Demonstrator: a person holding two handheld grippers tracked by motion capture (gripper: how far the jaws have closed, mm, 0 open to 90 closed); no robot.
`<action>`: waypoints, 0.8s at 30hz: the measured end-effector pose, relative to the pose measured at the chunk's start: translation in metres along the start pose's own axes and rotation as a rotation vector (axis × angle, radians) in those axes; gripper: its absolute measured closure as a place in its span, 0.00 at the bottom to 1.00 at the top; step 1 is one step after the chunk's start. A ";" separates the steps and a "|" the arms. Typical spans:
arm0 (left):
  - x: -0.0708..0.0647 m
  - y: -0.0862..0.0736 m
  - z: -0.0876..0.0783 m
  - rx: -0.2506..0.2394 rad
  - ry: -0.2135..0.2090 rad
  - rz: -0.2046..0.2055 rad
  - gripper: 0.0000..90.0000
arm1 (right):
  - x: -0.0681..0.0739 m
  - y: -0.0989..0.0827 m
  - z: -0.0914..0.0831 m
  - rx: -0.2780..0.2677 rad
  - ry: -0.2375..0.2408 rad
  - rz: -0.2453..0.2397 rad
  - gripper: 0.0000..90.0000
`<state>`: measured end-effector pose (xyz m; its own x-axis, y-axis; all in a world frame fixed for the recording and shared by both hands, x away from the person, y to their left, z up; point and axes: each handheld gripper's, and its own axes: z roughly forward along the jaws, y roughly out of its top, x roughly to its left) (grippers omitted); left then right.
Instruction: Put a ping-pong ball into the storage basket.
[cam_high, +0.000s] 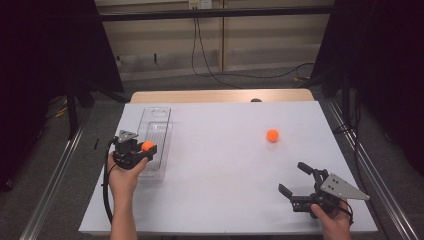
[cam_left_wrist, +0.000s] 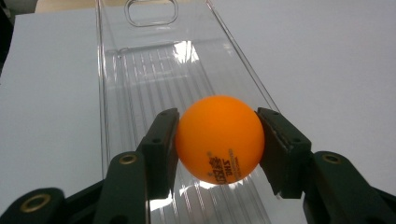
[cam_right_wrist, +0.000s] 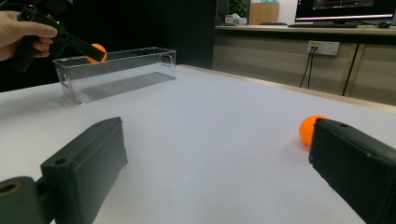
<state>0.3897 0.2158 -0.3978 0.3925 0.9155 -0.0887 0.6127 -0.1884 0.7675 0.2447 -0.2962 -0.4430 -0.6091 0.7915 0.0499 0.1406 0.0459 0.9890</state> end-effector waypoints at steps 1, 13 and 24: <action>0.000 0.000 0.000 0.002 0.002 -0.001 0.57 | 0.000 0.000 0.000 0.001 0.000 -0.002 0.04; 0.003 -0.003 0.002 0.008 0.007 -0.002 0.57 | 0.000 0.000 0.000 0.002 -0.001 -0.002 0.04; 0.002 -0.002 0.002 -0.010 0.023 -0.003 0.44 | 0.000 0.000 0.000 0.003 0.000 -0.002 0.04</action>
<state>0.3902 0.2174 -0.4008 0.3748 0.9240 -0.0760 0.6069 -0.1826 0.7735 0.2449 -0.2960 -0.4433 -0.6091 0.7917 0.0475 0.1413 0.0495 0.9887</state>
